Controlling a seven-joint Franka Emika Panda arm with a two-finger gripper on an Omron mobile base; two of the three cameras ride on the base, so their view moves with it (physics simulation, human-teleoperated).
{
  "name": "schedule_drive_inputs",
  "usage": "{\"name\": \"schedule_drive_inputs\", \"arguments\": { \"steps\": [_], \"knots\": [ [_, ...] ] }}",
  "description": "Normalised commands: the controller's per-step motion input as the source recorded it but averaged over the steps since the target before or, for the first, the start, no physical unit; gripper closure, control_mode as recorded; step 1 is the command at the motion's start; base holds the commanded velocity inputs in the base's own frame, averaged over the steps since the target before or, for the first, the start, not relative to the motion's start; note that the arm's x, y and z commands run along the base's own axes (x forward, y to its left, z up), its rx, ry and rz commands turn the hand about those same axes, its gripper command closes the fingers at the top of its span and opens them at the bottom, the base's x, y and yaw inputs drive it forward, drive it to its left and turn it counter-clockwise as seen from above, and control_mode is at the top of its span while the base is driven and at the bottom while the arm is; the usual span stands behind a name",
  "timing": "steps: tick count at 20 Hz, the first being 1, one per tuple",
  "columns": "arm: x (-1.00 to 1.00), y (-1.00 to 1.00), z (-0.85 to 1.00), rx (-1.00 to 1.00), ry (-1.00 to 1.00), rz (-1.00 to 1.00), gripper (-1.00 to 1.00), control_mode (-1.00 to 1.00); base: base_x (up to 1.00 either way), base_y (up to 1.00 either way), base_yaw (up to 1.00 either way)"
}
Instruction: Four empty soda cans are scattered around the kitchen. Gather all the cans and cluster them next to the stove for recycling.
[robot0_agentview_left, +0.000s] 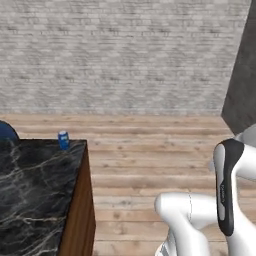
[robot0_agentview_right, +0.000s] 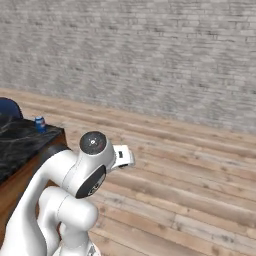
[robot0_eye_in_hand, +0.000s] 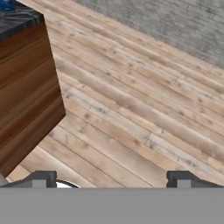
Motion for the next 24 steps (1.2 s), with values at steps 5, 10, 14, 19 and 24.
{"name": "schedule_drive_inputs", "arguments": {
  "steps": [5,10,14,19,24],
  "knots": [
    [0.0,0.0,0.0,0.0,0.0,0.0,-1.0,1.0,-0.03,0.0,0.5],
    [0.0,0.0,0.0,0.0,0.0,0.0,-1.0,1.0,-0.04,0.0,0.5],
    [0.0,0.0,0.0,0.0,0.0,0.0,-1.0,1.0,-0.04,0.0,0.47],
    [0.0,0.0,0.0,0.0,0.0,0.0,-1.0,1.0,-0.04,0.0,0.46],
    [0.0,0.0,0.0,0.0,0.0,0.0,-1.0,1.0,-0.04,0.0,0.45]
  ]
}}
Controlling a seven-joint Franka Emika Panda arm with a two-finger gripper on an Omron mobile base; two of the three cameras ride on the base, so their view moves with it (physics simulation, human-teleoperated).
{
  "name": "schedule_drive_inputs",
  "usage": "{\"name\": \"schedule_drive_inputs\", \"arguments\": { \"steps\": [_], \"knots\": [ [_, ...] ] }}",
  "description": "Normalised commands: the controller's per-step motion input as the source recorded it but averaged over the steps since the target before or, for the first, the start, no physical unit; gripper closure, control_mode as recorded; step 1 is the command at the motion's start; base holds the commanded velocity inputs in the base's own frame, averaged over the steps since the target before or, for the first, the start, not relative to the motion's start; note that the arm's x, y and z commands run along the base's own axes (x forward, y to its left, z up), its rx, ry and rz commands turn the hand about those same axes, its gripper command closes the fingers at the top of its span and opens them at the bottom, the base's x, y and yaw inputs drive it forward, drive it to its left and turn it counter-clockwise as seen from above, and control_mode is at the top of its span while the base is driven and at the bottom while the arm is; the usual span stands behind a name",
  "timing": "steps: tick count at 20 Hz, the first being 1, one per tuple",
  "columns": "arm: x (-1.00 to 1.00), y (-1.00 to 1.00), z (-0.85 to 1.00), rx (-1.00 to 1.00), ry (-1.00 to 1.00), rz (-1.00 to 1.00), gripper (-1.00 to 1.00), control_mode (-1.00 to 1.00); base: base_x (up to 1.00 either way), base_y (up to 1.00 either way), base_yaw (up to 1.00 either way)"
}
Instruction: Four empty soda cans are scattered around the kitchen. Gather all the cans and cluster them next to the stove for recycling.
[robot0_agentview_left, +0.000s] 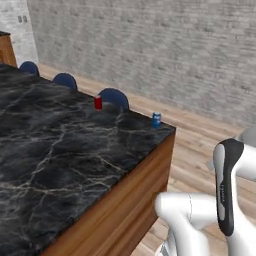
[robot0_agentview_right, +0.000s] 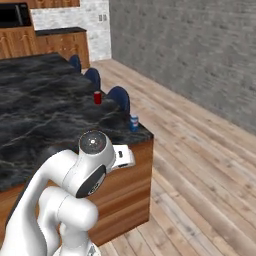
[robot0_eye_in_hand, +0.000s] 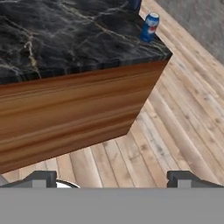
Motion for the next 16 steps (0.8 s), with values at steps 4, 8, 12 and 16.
{"name": "schedule_drive_inputs", "arguments": {
  "steps": [4,8,12,16],
  "knots": [
    [0.0,0.0,0.0,0.0,0.0,0.0,-1.0,1.0,-0.05,0.0,0.44],
    [0.0,0.0,0.0,0.0,0.0,0.0,-1.0,1.0,-0.04,0.0,0.44],
    [0.0,0.0,0.0,0.0,0.0,0.0,-1.0,1.0,-0.03,0.0,0.43],
    [0.0,0.0,0.0,0.0,0.0,0.0,-1.0,1.0,-0.02,0.0,0.43]
  ]
}}
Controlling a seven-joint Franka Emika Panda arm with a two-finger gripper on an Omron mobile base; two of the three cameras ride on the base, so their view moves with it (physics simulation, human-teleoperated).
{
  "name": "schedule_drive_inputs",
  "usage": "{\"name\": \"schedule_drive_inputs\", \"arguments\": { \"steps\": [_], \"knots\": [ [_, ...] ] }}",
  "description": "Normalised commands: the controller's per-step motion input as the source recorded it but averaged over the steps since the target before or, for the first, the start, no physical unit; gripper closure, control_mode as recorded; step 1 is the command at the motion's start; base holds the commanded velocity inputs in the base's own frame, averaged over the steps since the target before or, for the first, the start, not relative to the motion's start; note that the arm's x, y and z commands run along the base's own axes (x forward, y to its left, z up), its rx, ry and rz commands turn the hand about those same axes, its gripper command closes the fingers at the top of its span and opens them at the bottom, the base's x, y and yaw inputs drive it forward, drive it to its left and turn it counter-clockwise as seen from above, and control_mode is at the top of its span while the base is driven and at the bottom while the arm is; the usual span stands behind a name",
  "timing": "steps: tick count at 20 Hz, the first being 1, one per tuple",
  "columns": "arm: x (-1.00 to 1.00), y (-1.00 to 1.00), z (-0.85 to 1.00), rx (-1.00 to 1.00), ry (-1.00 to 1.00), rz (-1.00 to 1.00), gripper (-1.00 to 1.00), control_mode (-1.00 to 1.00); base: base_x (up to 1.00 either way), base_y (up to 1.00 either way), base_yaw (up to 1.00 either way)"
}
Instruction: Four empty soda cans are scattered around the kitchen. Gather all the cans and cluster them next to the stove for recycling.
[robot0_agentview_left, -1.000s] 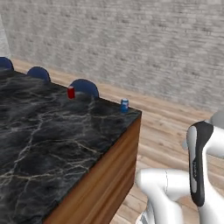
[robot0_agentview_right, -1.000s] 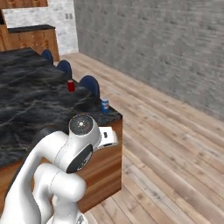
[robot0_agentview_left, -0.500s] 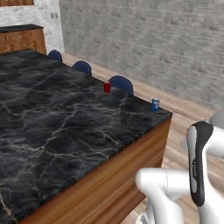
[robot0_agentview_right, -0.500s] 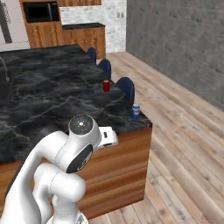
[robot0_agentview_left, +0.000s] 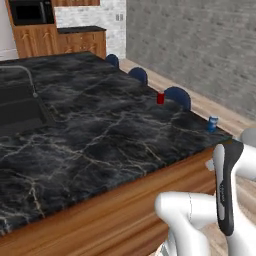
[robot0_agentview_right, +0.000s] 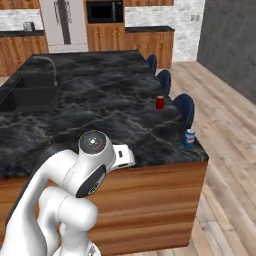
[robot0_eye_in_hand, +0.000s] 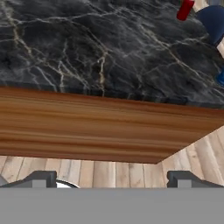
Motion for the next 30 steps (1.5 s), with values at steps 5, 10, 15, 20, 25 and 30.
{"name": "schedule_drive_inputs", "arguments": {
  "steps": [5,10,15,20,25,30],
  "knots": [
    [0.0,0.0,0.0,0.0,0.0,0.0,-1.0,1.0,-0.04,0.0,0.44],
    [0.0,0.0,0.0,0.0,0.0,0.0,-1.0,1.0,-0.28,-0.13,0.34],
    [0.0,0.0,0.0,0.0,0.0,0.0,-1.0,1.0,0.06,-0.71,0.1],
    [0.0,0.0,0.0,0.0,0.0,0.0,-1.0,1.0,0.14,-1.0,0.01],
    [0.0,0.0,0.0,0.0,0.0,0.0,-1.0,1.0,0.1,-1.0,0.0],
    [0.0,0.0,0.0,0.0,0.0,0.0,-1.0,1.0,0.16,-0.35,0.04]
  ]
}}
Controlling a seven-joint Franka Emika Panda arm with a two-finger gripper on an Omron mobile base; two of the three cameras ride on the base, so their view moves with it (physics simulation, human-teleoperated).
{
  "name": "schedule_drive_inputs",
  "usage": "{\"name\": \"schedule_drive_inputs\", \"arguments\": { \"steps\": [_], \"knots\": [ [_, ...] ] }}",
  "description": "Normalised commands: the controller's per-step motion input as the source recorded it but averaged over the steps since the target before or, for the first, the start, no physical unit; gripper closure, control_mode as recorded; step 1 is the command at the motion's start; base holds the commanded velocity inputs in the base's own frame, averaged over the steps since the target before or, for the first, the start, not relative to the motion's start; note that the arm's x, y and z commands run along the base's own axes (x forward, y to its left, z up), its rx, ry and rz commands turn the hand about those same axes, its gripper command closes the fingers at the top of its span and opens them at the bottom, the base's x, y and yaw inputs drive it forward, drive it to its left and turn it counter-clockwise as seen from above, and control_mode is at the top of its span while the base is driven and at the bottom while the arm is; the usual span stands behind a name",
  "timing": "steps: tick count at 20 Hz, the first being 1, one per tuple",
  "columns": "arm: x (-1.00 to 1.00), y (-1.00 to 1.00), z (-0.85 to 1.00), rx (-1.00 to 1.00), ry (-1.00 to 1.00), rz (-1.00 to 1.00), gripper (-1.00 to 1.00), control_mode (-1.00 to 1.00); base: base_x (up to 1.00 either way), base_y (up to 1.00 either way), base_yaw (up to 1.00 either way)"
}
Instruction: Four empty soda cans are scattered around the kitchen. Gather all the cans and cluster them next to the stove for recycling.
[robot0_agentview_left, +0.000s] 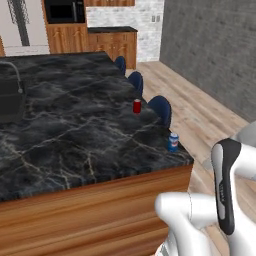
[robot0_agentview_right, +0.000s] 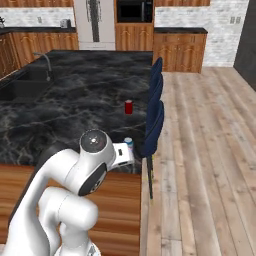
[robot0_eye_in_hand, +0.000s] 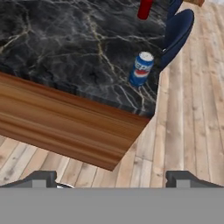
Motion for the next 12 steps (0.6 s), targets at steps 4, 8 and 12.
{"name": "schedule_drive_inputs", "arguments": {
  "steps": [4,8,12],
  "knots": [
    [0.0,0.0,0.0,0.0,0.0,0.0,-1.0,1.0,0.17,-0.21,0.03],
    [0.0,0.0,0.0,0.0,0.0,0.0,-1.0,1.0,0.18,-0.22,0.26],
    [0.0,0.0,0.0,0.0,0.0,0.0,-1.0,1.0,0.0,-0.11,0.21]
  ]
}}
